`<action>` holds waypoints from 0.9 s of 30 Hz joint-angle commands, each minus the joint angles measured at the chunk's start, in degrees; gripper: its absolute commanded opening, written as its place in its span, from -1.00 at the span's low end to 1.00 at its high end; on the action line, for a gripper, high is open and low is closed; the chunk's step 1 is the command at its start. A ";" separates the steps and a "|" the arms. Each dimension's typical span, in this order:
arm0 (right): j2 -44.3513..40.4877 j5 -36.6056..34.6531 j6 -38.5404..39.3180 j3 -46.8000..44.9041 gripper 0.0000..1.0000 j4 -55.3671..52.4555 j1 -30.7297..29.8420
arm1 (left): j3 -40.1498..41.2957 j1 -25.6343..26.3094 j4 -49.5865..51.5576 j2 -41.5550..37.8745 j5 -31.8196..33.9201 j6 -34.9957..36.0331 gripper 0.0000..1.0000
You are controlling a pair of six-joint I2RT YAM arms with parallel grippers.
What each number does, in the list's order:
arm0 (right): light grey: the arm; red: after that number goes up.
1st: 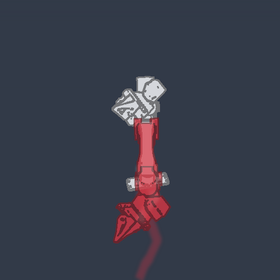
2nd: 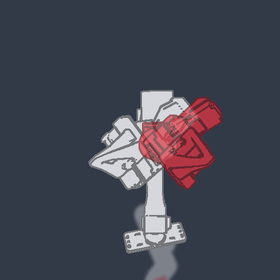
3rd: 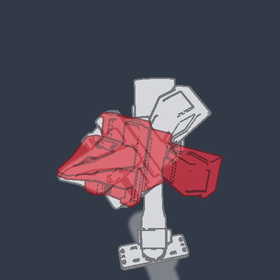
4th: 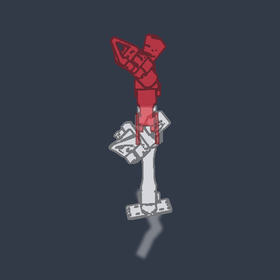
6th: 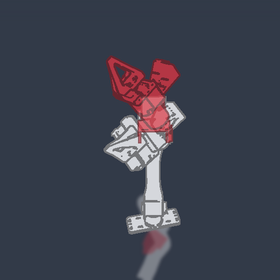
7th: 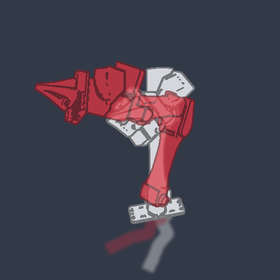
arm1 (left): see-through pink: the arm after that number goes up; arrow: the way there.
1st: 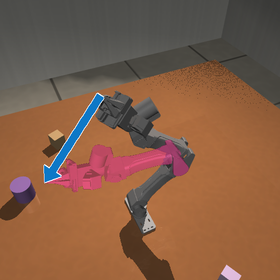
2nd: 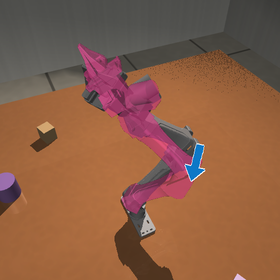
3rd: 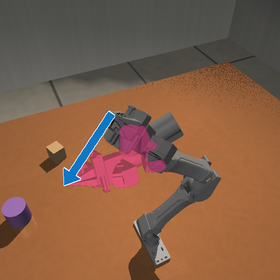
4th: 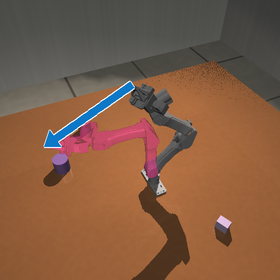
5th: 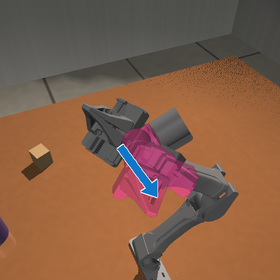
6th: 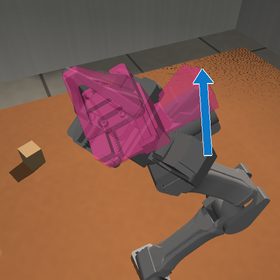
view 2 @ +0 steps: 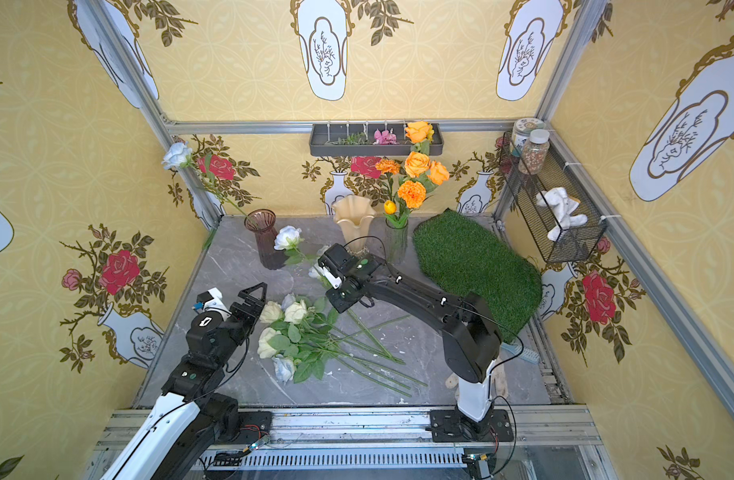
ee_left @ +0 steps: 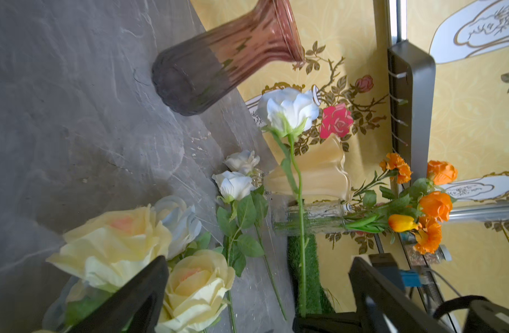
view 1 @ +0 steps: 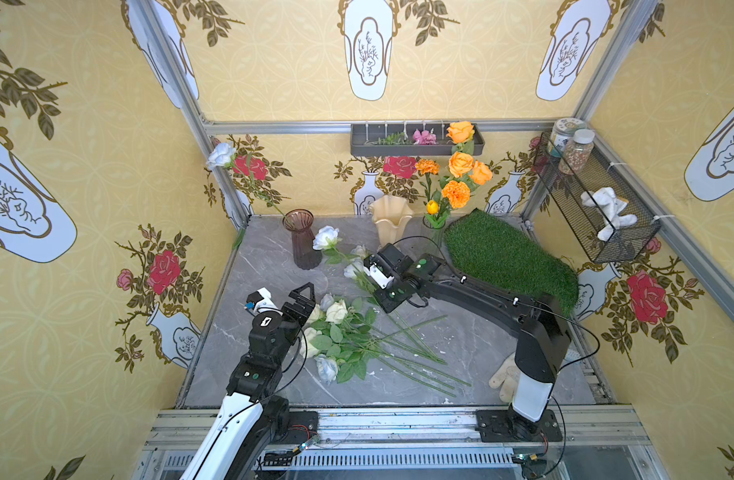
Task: Arrange the flowers in different vases according to their colors
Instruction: Pick up the flower at the center of the board.
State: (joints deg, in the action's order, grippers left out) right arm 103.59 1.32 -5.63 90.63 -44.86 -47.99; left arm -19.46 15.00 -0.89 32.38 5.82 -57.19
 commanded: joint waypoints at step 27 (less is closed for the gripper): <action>-13.50 7.38 -10.02 -1.44 -1.00 3.29 -5.43 | -11.17 17.42 -25.52 23.92 -19.26 1.73 -0.32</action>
State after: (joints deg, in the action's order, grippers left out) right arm 90.67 10.09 -14.81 88.77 -43.27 -52.77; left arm -30.52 32.49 -24.82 55.96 -11.57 -55.55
